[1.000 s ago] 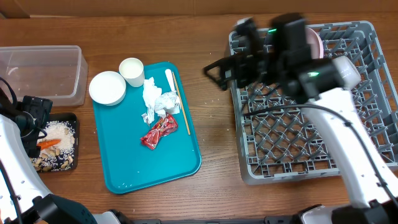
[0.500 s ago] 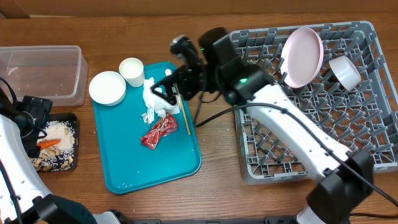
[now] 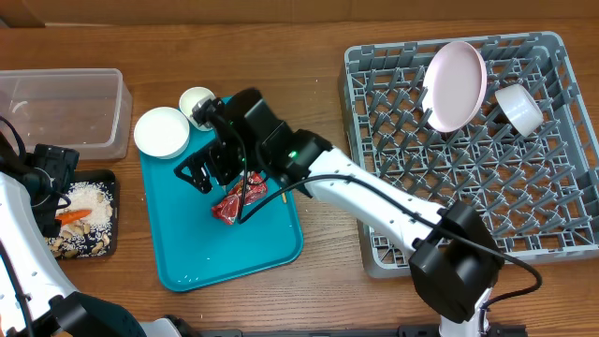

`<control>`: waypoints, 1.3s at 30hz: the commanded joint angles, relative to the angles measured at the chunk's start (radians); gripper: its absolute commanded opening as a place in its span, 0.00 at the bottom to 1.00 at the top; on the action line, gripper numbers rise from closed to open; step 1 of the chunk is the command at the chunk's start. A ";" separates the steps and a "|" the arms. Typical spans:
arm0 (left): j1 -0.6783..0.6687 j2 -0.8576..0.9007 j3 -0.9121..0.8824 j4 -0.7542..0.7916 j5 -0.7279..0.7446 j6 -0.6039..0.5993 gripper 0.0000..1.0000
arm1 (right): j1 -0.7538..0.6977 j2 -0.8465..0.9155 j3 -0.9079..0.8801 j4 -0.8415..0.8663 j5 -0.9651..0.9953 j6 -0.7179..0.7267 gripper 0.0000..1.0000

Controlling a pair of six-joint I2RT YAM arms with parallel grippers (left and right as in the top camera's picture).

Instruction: Sort waste into correct bins and load items into the dishwasher rack

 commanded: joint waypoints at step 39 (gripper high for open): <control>0.000 0.005 0.002 0.002 -0.010 0.019 1.00 | -0.448 -0.100 0.230 -0.526 0.345 0.169 1.00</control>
